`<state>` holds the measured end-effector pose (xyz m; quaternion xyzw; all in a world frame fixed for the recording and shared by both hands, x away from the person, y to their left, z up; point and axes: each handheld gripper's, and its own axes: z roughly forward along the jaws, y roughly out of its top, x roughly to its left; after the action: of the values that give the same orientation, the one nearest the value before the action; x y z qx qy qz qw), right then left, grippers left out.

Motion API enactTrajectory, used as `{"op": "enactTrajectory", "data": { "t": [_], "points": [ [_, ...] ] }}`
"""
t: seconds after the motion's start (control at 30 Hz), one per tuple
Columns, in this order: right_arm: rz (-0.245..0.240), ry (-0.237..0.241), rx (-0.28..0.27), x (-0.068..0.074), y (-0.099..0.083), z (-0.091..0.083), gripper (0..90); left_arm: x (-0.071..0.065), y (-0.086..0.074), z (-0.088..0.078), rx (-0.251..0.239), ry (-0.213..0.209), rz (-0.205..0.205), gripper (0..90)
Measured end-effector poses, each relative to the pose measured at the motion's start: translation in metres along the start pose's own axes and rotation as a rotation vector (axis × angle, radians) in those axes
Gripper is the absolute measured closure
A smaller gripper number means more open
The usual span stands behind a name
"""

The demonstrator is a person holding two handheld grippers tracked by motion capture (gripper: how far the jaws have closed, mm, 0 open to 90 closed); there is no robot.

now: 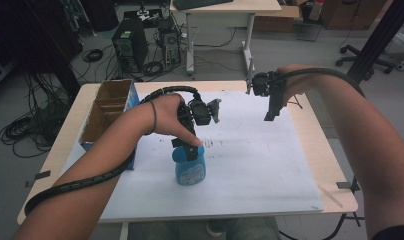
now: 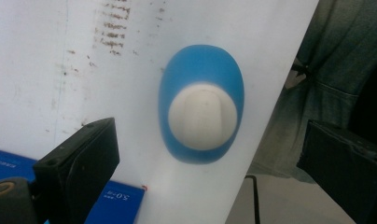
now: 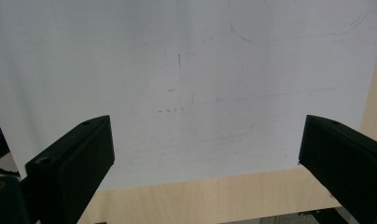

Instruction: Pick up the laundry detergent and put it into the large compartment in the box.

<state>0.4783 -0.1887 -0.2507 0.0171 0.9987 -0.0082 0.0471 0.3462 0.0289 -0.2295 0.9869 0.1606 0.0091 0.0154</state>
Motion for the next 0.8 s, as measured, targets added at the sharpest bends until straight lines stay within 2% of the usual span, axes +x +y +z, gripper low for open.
{"op": "enactTrajectory", "data": {
  "t": [0.37, 0.57, 0.8],
  "points": [
    [-0.002, -0.003, -0.007, 0.002, 0.0, 0.001, 3.1, 0.001, 0.0, 0.014, 0.005, -0.003, -0.002, 4.9],
    [0.005, -0.002, -0.007, 0.003, -0.002, 0.005, 3.1, 0.002, 0.0, 0.02, 0.01, 0.011, -0.004, 4.8],
    [0.004, -0.003, -0.01, 0.004, -0.003, 0.006, 3.1, 0.001, 0.001, 0.029, 0.013, -0.002, -0.007, 4.8]
  ]
}}
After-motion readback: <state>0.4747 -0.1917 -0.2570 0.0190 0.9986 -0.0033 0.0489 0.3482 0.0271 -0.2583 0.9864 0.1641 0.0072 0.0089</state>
